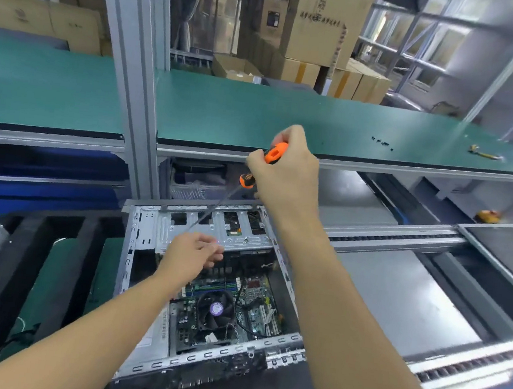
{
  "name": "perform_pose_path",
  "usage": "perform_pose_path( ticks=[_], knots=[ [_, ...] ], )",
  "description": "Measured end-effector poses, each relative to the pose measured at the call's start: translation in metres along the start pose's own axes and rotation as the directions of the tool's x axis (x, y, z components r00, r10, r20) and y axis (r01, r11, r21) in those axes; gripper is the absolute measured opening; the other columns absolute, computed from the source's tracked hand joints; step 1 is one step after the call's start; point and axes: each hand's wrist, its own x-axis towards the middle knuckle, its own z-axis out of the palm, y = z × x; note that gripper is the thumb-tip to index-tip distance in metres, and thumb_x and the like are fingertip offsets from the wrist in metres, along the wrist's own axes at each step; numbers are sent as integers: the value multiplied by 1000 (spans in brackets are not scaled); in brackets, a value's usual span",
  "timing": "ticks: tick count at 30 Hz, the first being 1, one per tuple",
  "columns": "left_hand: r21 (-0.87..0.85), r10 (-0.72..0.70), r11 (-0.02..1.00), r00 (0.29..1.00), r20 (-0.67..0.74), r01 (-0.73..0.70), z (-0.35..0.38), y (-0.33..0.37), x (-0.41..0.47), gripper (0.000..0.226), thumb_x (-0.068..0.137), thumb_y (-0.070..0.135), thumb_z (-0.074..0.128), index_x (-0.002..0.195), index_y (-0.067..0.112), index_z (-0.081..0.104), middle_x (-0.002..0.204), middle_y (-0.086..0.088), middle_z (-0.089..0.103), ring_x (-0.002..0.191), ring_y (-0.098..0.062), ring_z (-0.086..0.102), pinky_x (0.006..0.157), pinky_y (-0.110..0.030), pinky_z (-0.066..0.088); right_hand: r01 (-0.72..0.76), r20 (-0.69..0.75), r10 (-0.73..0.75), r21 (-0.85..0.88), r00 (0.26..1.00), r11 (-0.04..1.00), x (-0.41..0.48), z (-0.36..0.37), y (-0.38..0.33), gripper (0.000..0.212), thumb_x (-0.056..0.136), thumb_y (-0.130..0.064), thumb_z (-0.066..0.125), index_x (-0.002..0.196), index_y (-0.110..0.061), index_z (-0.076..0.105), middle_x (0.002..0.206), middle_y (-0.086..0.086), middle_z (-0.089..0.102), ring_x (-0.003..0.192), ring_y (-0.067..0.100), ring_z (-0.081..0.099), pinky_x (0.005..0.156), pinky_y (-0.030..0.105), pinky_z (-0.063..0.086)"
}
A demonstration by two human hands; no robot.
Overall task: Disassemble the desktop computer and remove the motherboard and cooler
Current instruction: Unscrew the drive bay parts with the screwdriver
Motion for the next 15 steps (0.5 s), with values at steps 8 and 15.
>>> perform_pose_path(
  ticks=[8, 15],
  knots=[
    [-465, -301, 785, 908, 290, 409, 45, -14, -30, 22, 90, 22, 69, 99, 2, 67, 77, -5, 75, 64, -12, 71, 54, -25, 57, -494, 13, 513, 284, 859, 821, -59, -80, 48, 26, 77, -11, 64, 83, -14, 39, 80, 13, 60, 61, 23, 63, 62, 38, 62],
    [-429, -213, 816, 892, 398, 387, 107, -3, -54, 19, 104, 6, 45, 108, 1, 63, 90, -9, 77, 75, -15, 74, 60, -26, 58, -671, 272, 629, 471, 729, 573, -100, -122, 99, 11, 92, 6, 48, 83, -1, 52, 82, 20, 60, 66, 22, 57, 63, 33, 62]
  ],
)
